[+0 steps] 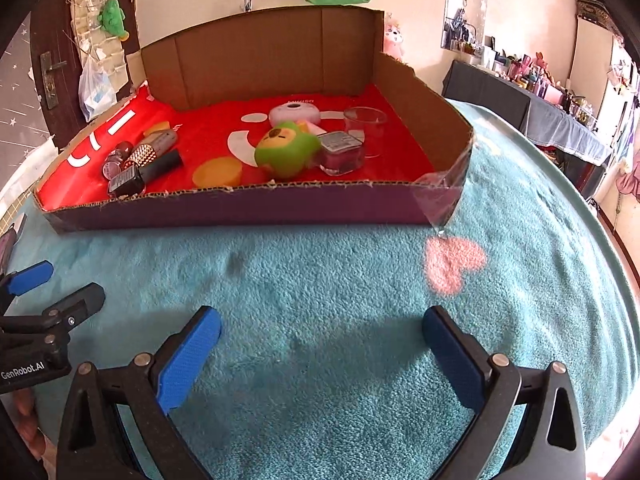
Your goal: Organize rigid objects
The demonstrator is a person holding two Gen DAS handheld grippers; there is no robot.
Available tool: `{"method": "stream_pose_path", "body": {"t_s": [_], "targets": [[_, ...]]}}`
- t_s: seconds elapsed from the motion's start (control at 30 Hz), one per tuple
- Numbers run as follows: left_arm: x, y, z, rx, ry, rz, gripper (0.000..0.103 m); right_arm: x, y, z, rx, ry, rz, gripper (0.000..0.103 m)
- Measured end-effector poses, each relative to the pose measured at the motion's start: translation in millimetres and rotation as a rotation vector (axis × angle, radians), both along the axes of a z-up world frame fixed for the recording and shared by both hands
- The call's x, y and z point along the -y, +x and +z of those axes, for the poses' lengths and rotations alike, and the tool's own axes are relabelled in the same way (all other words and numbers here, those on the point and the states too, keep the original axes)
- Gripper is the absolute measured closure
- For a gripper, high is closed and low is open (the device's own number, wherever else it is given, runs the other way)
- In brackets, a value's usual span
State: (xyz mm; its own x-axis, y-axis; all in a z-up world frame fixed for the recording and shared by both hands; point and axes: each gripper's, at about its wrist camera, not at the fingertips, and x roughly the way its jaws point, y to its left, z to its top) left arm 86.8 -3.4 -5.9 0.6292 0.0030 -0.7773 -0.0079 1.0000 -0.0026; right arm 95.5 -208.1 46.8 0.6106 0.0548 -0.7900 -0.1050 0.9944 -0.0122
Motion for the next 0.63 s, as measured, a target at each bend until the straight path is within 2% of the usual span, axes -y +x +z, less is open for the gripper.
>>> {"method": "stream_pose_path", "body": {"t_s": [0.63], "targets": [[-3.2,-0.9,-0.7,0.010,-0.010,-0.003,0.000,-0.9,1.0,-0.7,0.009,0.000,-0.007,0.000]]}}
